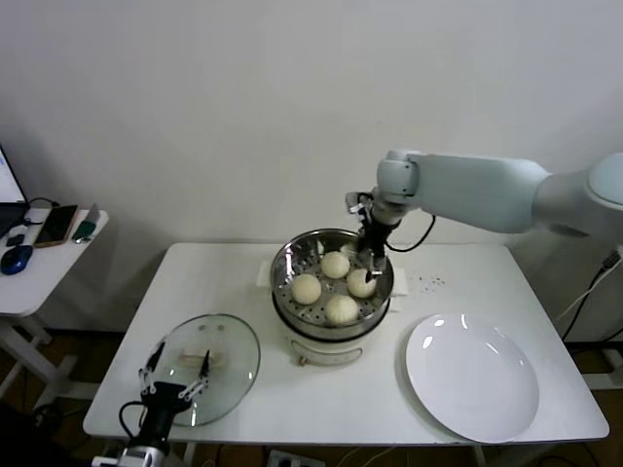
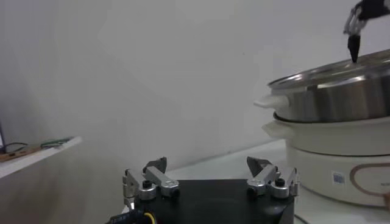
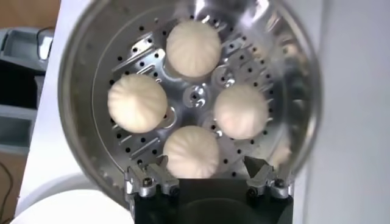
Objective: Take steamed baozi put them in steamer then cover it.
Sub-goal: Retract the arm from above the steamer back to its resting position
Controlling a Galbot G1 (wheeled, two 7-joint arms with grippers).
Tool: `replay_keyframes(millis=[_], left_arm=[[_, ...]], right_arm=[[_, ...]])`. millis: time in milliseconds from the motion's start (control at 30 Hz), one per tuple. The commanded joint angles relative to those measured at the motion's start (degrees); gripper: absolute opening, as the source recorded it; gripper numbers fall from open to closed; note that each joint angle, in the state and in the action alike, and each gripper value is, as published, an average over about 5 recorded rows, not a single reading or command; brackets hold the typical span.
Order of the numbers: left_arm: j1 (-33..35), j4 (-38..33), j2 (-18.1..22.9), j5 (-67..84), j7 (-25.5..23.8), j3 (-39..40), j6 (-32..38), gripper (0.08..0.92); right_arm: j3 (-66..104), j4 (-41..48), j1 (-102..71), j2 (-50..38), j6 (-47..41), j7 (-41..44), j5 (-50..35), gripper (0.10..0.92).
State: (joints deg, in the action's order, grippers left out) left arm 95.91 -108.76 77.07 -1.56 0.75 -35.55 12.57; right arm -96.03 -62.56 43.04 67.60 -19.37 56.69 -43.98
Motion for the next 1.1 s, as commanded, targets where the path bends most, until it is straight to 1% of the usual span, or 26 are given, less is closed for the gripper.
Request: replay_keyframes(millis=[33,167,233,300,400,533,633,733,833,1000,1100], left_arm=[[-0.3,0.4,0.0,-0.8,-0.1,-0.3,-0.6,0.823],[-0.7,0.2,0.1,-2.0,-0.2,-0.7,-2.0,0.823],[-1.1,0.2,0.4,-3.8,0.1,-0.8,-2.3,0.823],[-1.7,0.1,0.7,-5.5,0.3,-0.9,-2.9,0.823],[-2.6,-0.8,0.8,-6.2,0.7,-1.6,-4.3,0.823],[-3.1,-1.9,0.1,-7.1,0.8,-2.3,-5.4,0.823],[-2.6,-2.5,0.1,-9.9,1.0,-2.3,-5.7,0.823],[-2.2,-3.3,0.6,-16.2,3.3,-2.6,-7.4,0.823],[-2.1,-4.7,1.1,-22.9,5.8,-3.1,-9.9,0.823],[-1.9,-6.5,0.2,-30.7,6.6,-4.4,-12.7,0.823],[-2.1,-7.2,-0.8,-39.7,7.1,-5.3,-14.9,0.823]], right_arm=[[9.2,-8.6,4.6,-15.8,9.8,-8.3,2.4,0.823],[16.5,-15.8,-0.1,-26.1,15.2,-18.3,4.6,0.823],[24.3,-20.1,-7.1,-31.8,15.6,-23.7,5.8,0.823],[34.8,-24.0,-17.7,-36.5,16.0,-28.1,6.8,0.823],[50.6,-28.1,-33.8,-41.0,17.8,-34.0,7.6,0.823],[62.4,-30.4,-47.0,-43.2,22.3,-41.3,7.7,0.823],[72.2,-31.4,-56.9,-42.7,24.7,-45.5,6.9,0.823],[85.3,-32.2,-68.4,-40.1,25.2,-47.9,6.2,0.823],[98.0,-32.9,-79.5,-35.6,24.9,-49.3,6.2,0.823],[114.1,-35.1,-93.7,-28.3,24.0,-49.8,6.9,0.823],[122.0,-36.6,-101.0,-23.2,23.2,-49.8,7.9,0.823]])
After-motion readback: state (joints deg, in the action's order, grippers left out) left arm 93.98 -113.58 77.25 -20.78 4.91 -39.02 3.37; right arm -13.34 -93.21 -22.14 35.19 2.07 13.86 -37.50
